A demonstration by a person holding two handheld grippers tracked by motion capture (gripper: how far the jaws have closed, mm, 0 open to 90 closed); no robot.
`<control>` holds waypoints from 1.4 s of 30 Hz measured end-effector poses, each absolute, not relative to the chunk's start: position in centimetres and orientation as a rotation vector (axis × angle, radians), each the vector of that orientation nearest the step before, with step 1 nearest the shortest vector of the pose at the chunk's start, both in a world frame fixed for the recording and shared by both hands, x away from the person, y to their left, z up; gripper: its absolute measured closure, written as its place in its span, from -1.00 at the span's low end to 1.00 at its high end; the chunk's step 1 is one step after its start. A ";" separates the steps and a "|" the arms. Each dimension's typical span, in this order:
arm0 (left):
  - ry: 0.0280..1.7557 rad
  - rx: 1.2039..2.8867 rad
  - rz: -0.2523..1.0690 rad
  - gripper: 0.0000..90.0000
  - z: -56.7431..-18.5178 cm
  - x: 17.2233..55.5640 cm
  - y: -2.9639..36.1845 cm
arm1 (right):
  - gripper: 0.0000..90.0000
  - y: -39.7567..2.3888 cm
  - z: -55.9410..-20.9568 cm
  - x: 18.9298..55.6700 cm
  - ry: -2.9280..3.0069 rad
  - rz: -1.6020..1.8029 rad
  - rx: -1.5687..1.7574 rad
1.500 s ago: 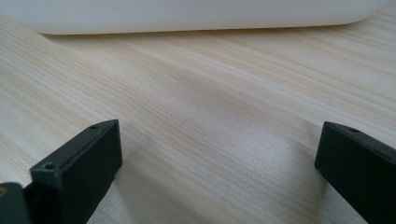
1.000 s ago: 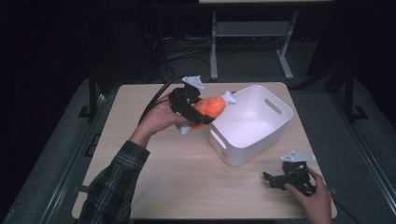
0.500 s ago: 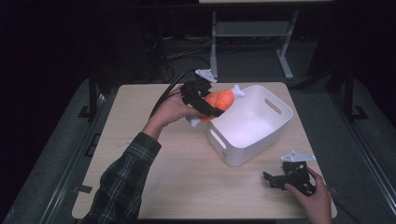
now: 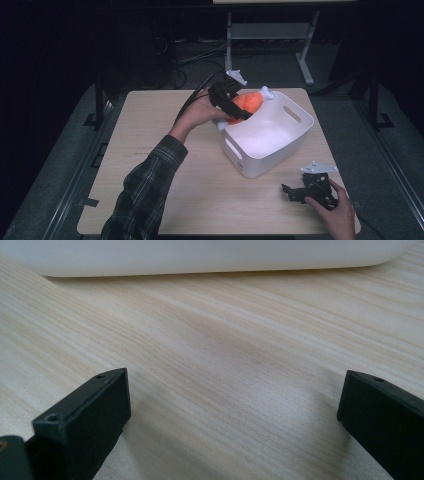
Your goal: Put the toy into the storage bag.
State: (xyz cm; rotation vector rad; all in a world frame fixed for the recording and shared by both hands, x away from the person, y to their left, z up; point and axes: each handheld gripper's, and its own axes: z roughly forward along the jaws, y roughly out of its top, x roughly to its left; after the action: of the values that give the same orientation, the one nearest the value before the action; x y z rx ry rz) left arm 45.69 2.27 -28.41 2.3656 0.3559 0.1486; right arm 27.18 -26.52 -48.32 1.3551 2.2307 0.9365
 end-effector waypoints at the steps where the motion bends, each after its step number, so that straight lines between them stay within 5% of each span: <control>1: 0.360 2.368 0.151 -0.53 -28.6 45.9 1.9 | -1.00 -26.5 -48.3 27.2 2.230 0.937 1.355; 42: 0.362 2.447 0.086 -0.64 -33.1 47.5 -2.0 | -1.00 -26.5 -48.3 27.2 2.230 0.936 1.355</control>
State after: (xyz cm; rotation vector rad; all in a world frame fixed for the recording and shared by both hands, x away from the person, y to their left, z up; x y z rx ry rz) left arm 47.53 -2.03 -33.14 2.4466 0.3618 0.0864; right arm 27.18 -26.52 -48.32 1.3550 2.2303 0.9363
